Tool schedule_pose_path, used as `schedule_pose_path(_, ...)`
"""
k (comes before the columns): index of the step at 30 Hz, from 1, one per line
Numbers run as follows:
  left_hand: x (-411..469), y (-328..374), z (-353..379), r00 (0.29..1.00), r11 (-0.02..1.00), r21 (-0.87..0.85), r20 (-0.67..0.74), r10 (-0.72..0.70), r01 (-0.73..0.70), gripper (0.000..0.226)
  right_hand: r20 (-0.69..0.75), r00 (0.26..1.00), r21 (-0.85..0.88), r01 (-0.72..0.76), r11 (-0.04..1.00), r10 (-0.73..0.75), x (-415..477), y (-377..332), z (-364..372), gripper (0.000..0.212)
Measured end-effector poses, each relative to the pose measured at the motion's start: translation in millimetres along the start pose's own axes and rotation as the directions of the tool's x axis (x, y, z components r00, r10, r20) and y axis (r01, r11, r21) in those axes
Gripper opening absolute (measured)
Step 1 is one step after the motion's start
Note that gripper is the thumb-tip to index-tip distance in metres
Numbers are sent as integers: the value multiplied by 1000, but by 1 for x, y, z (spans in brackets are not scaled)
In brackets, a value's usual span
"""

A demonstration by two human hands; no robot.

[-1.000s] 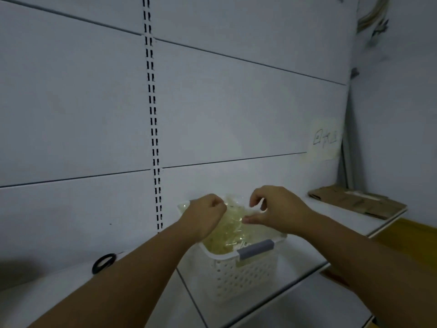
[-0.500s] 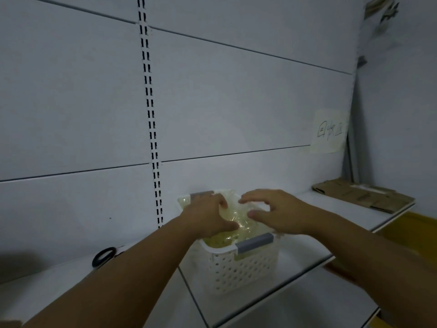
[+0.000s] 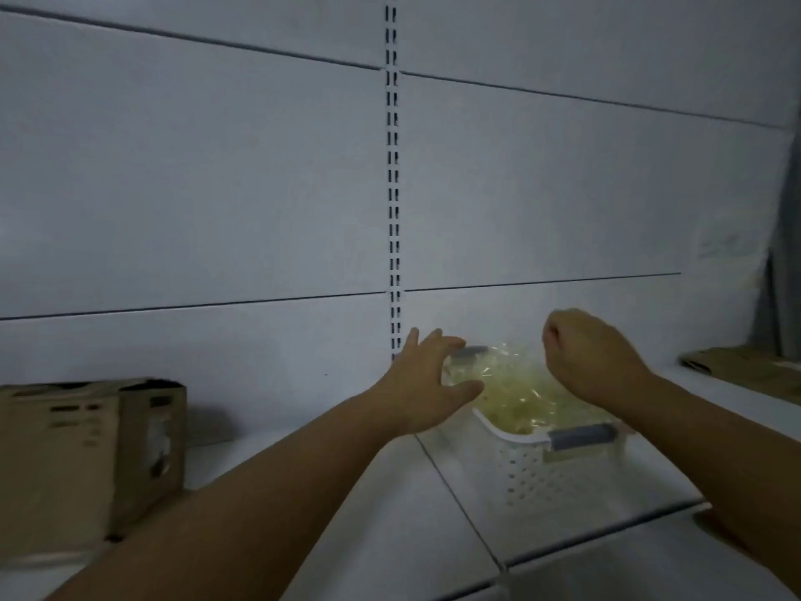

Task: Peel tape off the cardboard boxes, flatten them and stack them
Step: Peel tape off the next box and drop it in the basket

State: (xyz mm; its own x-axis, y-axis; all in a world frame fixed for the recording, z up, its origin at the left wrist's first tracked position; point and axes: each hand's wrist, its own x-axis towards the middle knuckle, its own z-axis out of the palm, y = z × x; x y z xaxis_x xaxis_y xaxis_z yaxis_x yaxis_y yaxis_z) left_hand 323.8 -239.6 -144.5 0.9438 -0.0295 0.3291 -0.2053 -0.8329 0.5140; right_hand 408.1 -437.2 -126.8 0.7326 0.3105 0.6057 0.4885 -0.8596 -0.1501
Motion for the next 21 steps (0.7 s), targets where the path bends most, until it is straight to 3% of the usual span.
schedule_pose_path(2, -19, -13, -33, 996, 990, 136, -77, 41, -30, 53, -153, 985, 118, 105, 987, -86, 5, -34, -9, 19)
schedule_pose_path(4, -39, -28, -72, 980, 972, 232, -187, 75, -30, 41, -204, 959, 245, 245, 938, -197, 7, -80, -15, 17)
schedule_pose_path(7, -75, -57, -136, 919, 943, 322, -392, 52, 84, 25, -119, 927, 359, 374, 855, -356, 8, -150, -6, 16)
schedule_pose_path(10, -119, -98, -194, 835, 873, 356, -541, -99, 334, 21, 24, 872, 442, 430, 787, -489, 2, -210, 17, 16)
schedule_pose_path(13, -164, -140, -216, 805, 736, 424, -526, -275, 528, 22, 141, 826, 530, 404, 746, -547, -6, -259, 38, 30)
schedule_pose_path(17, -205, -159, -196, 813, 798, 336, -501, -298, 500, 26, 252, 755, 671, 314, 671, -606, -14, -311, 54, 47)
schedule_pose_path(21, -236, -156, -181, 855, 811, 386, -456, -247, 440, 39, 293, 711, 709, 287, 645, -639, -20, -339, 62, 42)
